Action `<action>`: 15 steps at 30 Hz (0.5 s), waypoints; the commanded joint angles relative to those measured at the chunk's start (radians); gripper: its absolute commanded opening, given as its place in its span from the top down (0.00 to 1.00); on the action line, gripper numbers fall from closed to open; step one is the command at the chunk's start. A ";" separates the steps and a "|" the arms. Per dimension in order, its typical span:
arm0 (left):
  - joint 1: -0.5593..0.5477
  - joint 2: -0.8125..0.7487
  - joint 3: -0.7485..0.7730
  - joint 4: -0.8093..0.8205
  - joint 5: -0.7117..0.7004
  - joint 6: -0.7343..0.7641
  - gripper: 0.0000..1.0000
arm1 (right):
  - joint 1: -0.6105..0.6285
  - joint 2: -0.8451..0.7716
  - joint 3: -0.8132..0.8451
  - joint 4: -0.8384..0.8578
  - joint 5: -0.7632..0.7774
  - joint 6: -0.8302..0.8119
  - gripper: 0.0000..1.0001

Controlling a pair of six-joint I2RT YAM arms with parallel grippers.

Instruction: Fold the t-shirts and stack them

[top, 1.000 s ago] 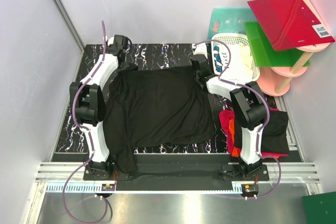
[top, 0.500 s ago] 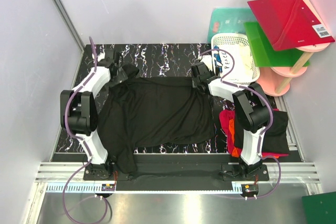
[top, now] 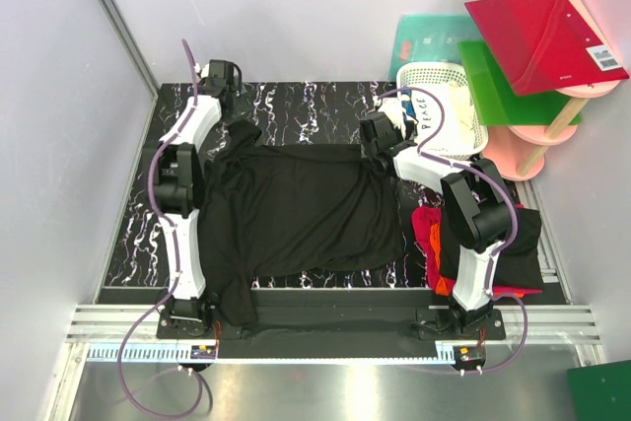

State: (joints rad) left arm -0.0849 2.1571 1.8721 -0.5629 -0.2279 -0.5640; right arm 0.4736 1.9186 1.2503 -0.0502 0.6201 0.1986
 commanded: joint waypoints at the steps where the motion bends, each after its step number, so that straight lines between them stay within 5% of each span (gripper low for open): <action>1: 0.007 0.134 0.214 -0.060 0.081 0.036 0.09 | -0.001 -0.020 0.001 0.092 0.038 -0.008 0.02; 15: 0.014 0.262 0.323 -0.107 0.095 0.044 0.23 | 0.000 0.002 0.032 0.104 0.041 -0.022 0.03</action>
State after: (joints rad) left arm -0.0765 2.4088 2.1448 -0.6640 -0.1493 -0.5453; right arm 0.4736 1.9190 1.2507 0.0097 0.6212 0.1837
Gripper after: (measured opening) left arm 0.808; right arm 0.971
